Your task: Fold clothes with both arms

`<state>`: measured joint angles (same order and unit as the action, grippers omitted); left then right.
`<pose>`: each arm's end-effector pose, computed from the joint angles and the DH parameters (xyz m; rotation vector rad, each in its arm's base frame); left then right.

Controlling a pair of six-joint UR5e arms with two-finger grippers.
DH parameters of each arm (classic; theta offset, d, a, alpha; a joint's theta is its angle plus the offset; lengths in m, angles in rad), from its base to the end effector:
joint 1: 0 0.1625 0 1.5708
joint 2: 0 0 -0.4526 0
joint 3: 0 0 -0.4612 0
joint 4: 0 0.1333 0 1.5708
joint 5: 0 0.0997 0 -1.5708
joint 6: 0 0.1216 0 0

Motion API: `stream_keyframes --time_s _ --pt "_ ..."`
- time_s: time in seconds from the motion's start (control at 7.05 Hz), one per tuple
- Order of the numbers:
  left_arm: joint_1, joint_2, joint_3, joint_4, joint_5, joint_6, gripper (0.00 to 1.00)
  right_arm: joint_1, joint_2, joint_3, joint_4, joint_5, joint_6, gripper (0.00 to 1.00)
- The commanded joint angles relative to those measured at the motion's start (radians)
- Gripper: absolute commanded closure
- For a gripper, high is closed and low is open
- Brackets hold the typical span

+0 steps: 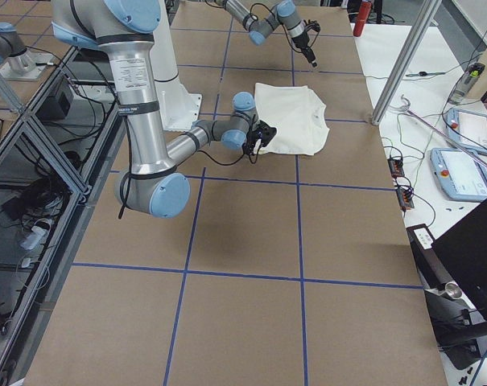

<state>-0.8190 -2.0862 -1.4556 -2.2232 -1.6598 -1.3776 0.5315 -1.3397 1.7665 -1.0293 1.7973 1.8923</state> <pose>0.4585 -0.6698 0.3500 0.4450 0.9713 -0.5193 -0.5304 -0.4348 0.3972 -0.1085 -1.0008 0.6721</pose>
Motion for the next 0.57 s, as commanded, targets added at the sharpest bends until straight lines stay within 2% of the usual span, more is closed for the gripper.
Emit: stream_keyframes --time_s 0.0,0.43 --pt "0.0 -0.002 0.0 0.0 0.002 -0.001 0.28 -0.005 -0.004 0.005 0.0 0.002 0.008 0.99" --pt "0.0 0.002 0.001 0.002 0.006 -0.001 0.28 -0.004 -0.022 0.037 0.002 0.001 -0.002 1.0"
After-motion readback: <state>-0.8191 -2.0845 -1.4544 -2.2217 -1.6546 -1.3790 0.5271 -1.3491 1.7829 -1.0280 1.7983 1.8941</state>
